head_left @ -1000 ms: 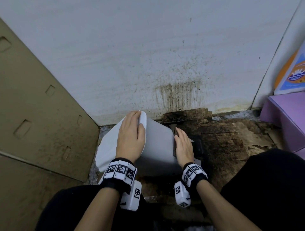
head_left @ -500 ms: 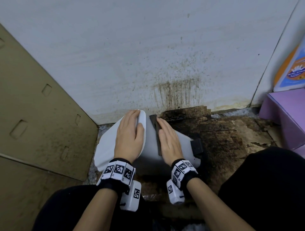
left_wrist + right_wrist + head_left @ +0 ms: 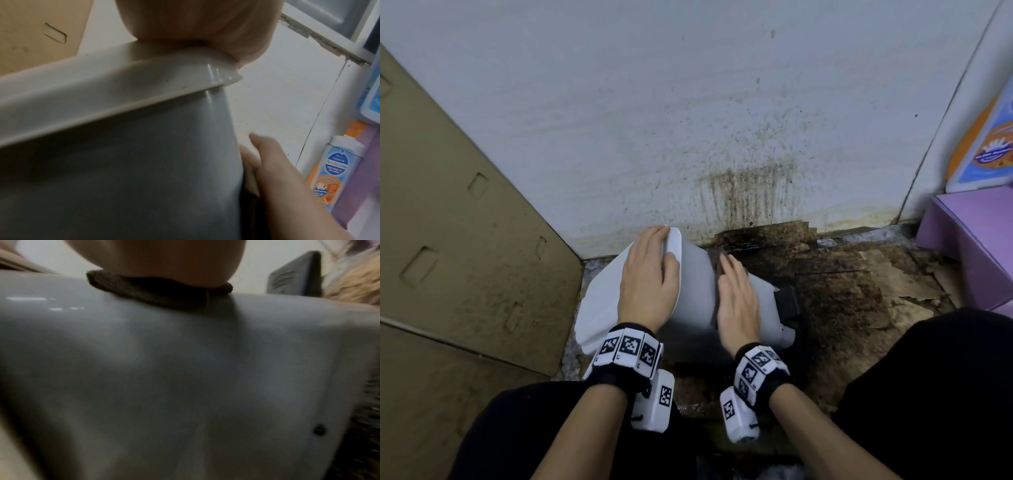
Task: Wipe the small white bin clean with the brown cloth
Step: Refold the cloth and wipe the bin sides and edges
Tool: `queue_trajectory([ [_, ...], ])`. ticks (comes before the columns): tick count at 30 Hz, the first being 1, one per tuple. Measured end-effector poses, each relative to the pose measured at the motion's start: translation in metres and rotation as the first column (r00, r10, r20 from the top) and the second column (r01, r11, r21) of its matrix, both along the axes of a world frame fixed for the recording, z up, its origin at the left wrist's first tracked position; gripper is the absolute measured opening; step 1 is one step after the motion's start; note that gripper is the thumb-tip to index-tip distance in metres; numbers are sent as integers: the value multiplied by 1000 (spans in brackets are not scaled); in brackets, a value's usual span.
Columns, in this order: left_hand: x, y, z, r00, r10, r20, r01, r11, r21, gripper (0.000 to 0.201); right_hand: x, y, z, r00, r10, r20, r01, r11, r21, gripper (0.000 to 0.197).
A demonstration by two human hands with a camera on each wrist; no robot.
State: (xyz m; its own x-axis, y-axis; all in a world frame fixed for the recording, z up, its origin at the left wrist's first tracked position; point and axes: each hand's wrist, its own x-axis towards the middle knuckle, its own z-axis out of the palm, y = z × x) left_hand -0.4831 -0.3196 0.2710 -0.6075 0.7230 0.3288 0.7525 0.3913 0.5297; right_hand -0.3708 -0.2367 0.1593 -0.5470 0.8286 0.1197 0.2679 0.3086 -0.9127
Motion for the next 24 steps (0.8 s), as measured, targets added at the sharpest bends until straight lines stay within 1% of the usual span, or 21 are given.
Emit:
queue_trajectory([
  [4, -1, 2, -1, 1000, 8, -17, -8, 1000, -4, 41, -11, -22, 24, 992, 107, -74, -91, 978, 189, 62],
  [8, 0, 0, 0, 1000, -9, 4, 9, 1000, 1, 41, 1, -13, 12, 983, 174, -53, -148, 935, 322, 54],
  [11, -3, -2, 1, 999, -9, 31, 8, 1000, 21, 42, 16, 2, -3, 974, 227, -6, -212, 921, 326, 54],
  [16, -10, -7, 3, 997, 0, 72, -3, 999, 42, 40, 52, 14, -40, 959, 242, 149, -277, 913, 299, 54],
  [19, -10, -8, 3, 997, 8, 83, -12, 999, 46, 40, 71, 13, -61, 949, 242, 202, -291, 918, 268, 54],
  [22, -10, -8, 3, 996, 4, 89, -8, 999, 39, 40, 82, 14, -74, 946, 213, 245, -279, 920, 275, 57],
  [24, -10, -8, 3, 997, -5, 81, 3, 999, 35, 40, 84, 14, -78, 950, 194, 244, -256, 933, 254, 57],
])
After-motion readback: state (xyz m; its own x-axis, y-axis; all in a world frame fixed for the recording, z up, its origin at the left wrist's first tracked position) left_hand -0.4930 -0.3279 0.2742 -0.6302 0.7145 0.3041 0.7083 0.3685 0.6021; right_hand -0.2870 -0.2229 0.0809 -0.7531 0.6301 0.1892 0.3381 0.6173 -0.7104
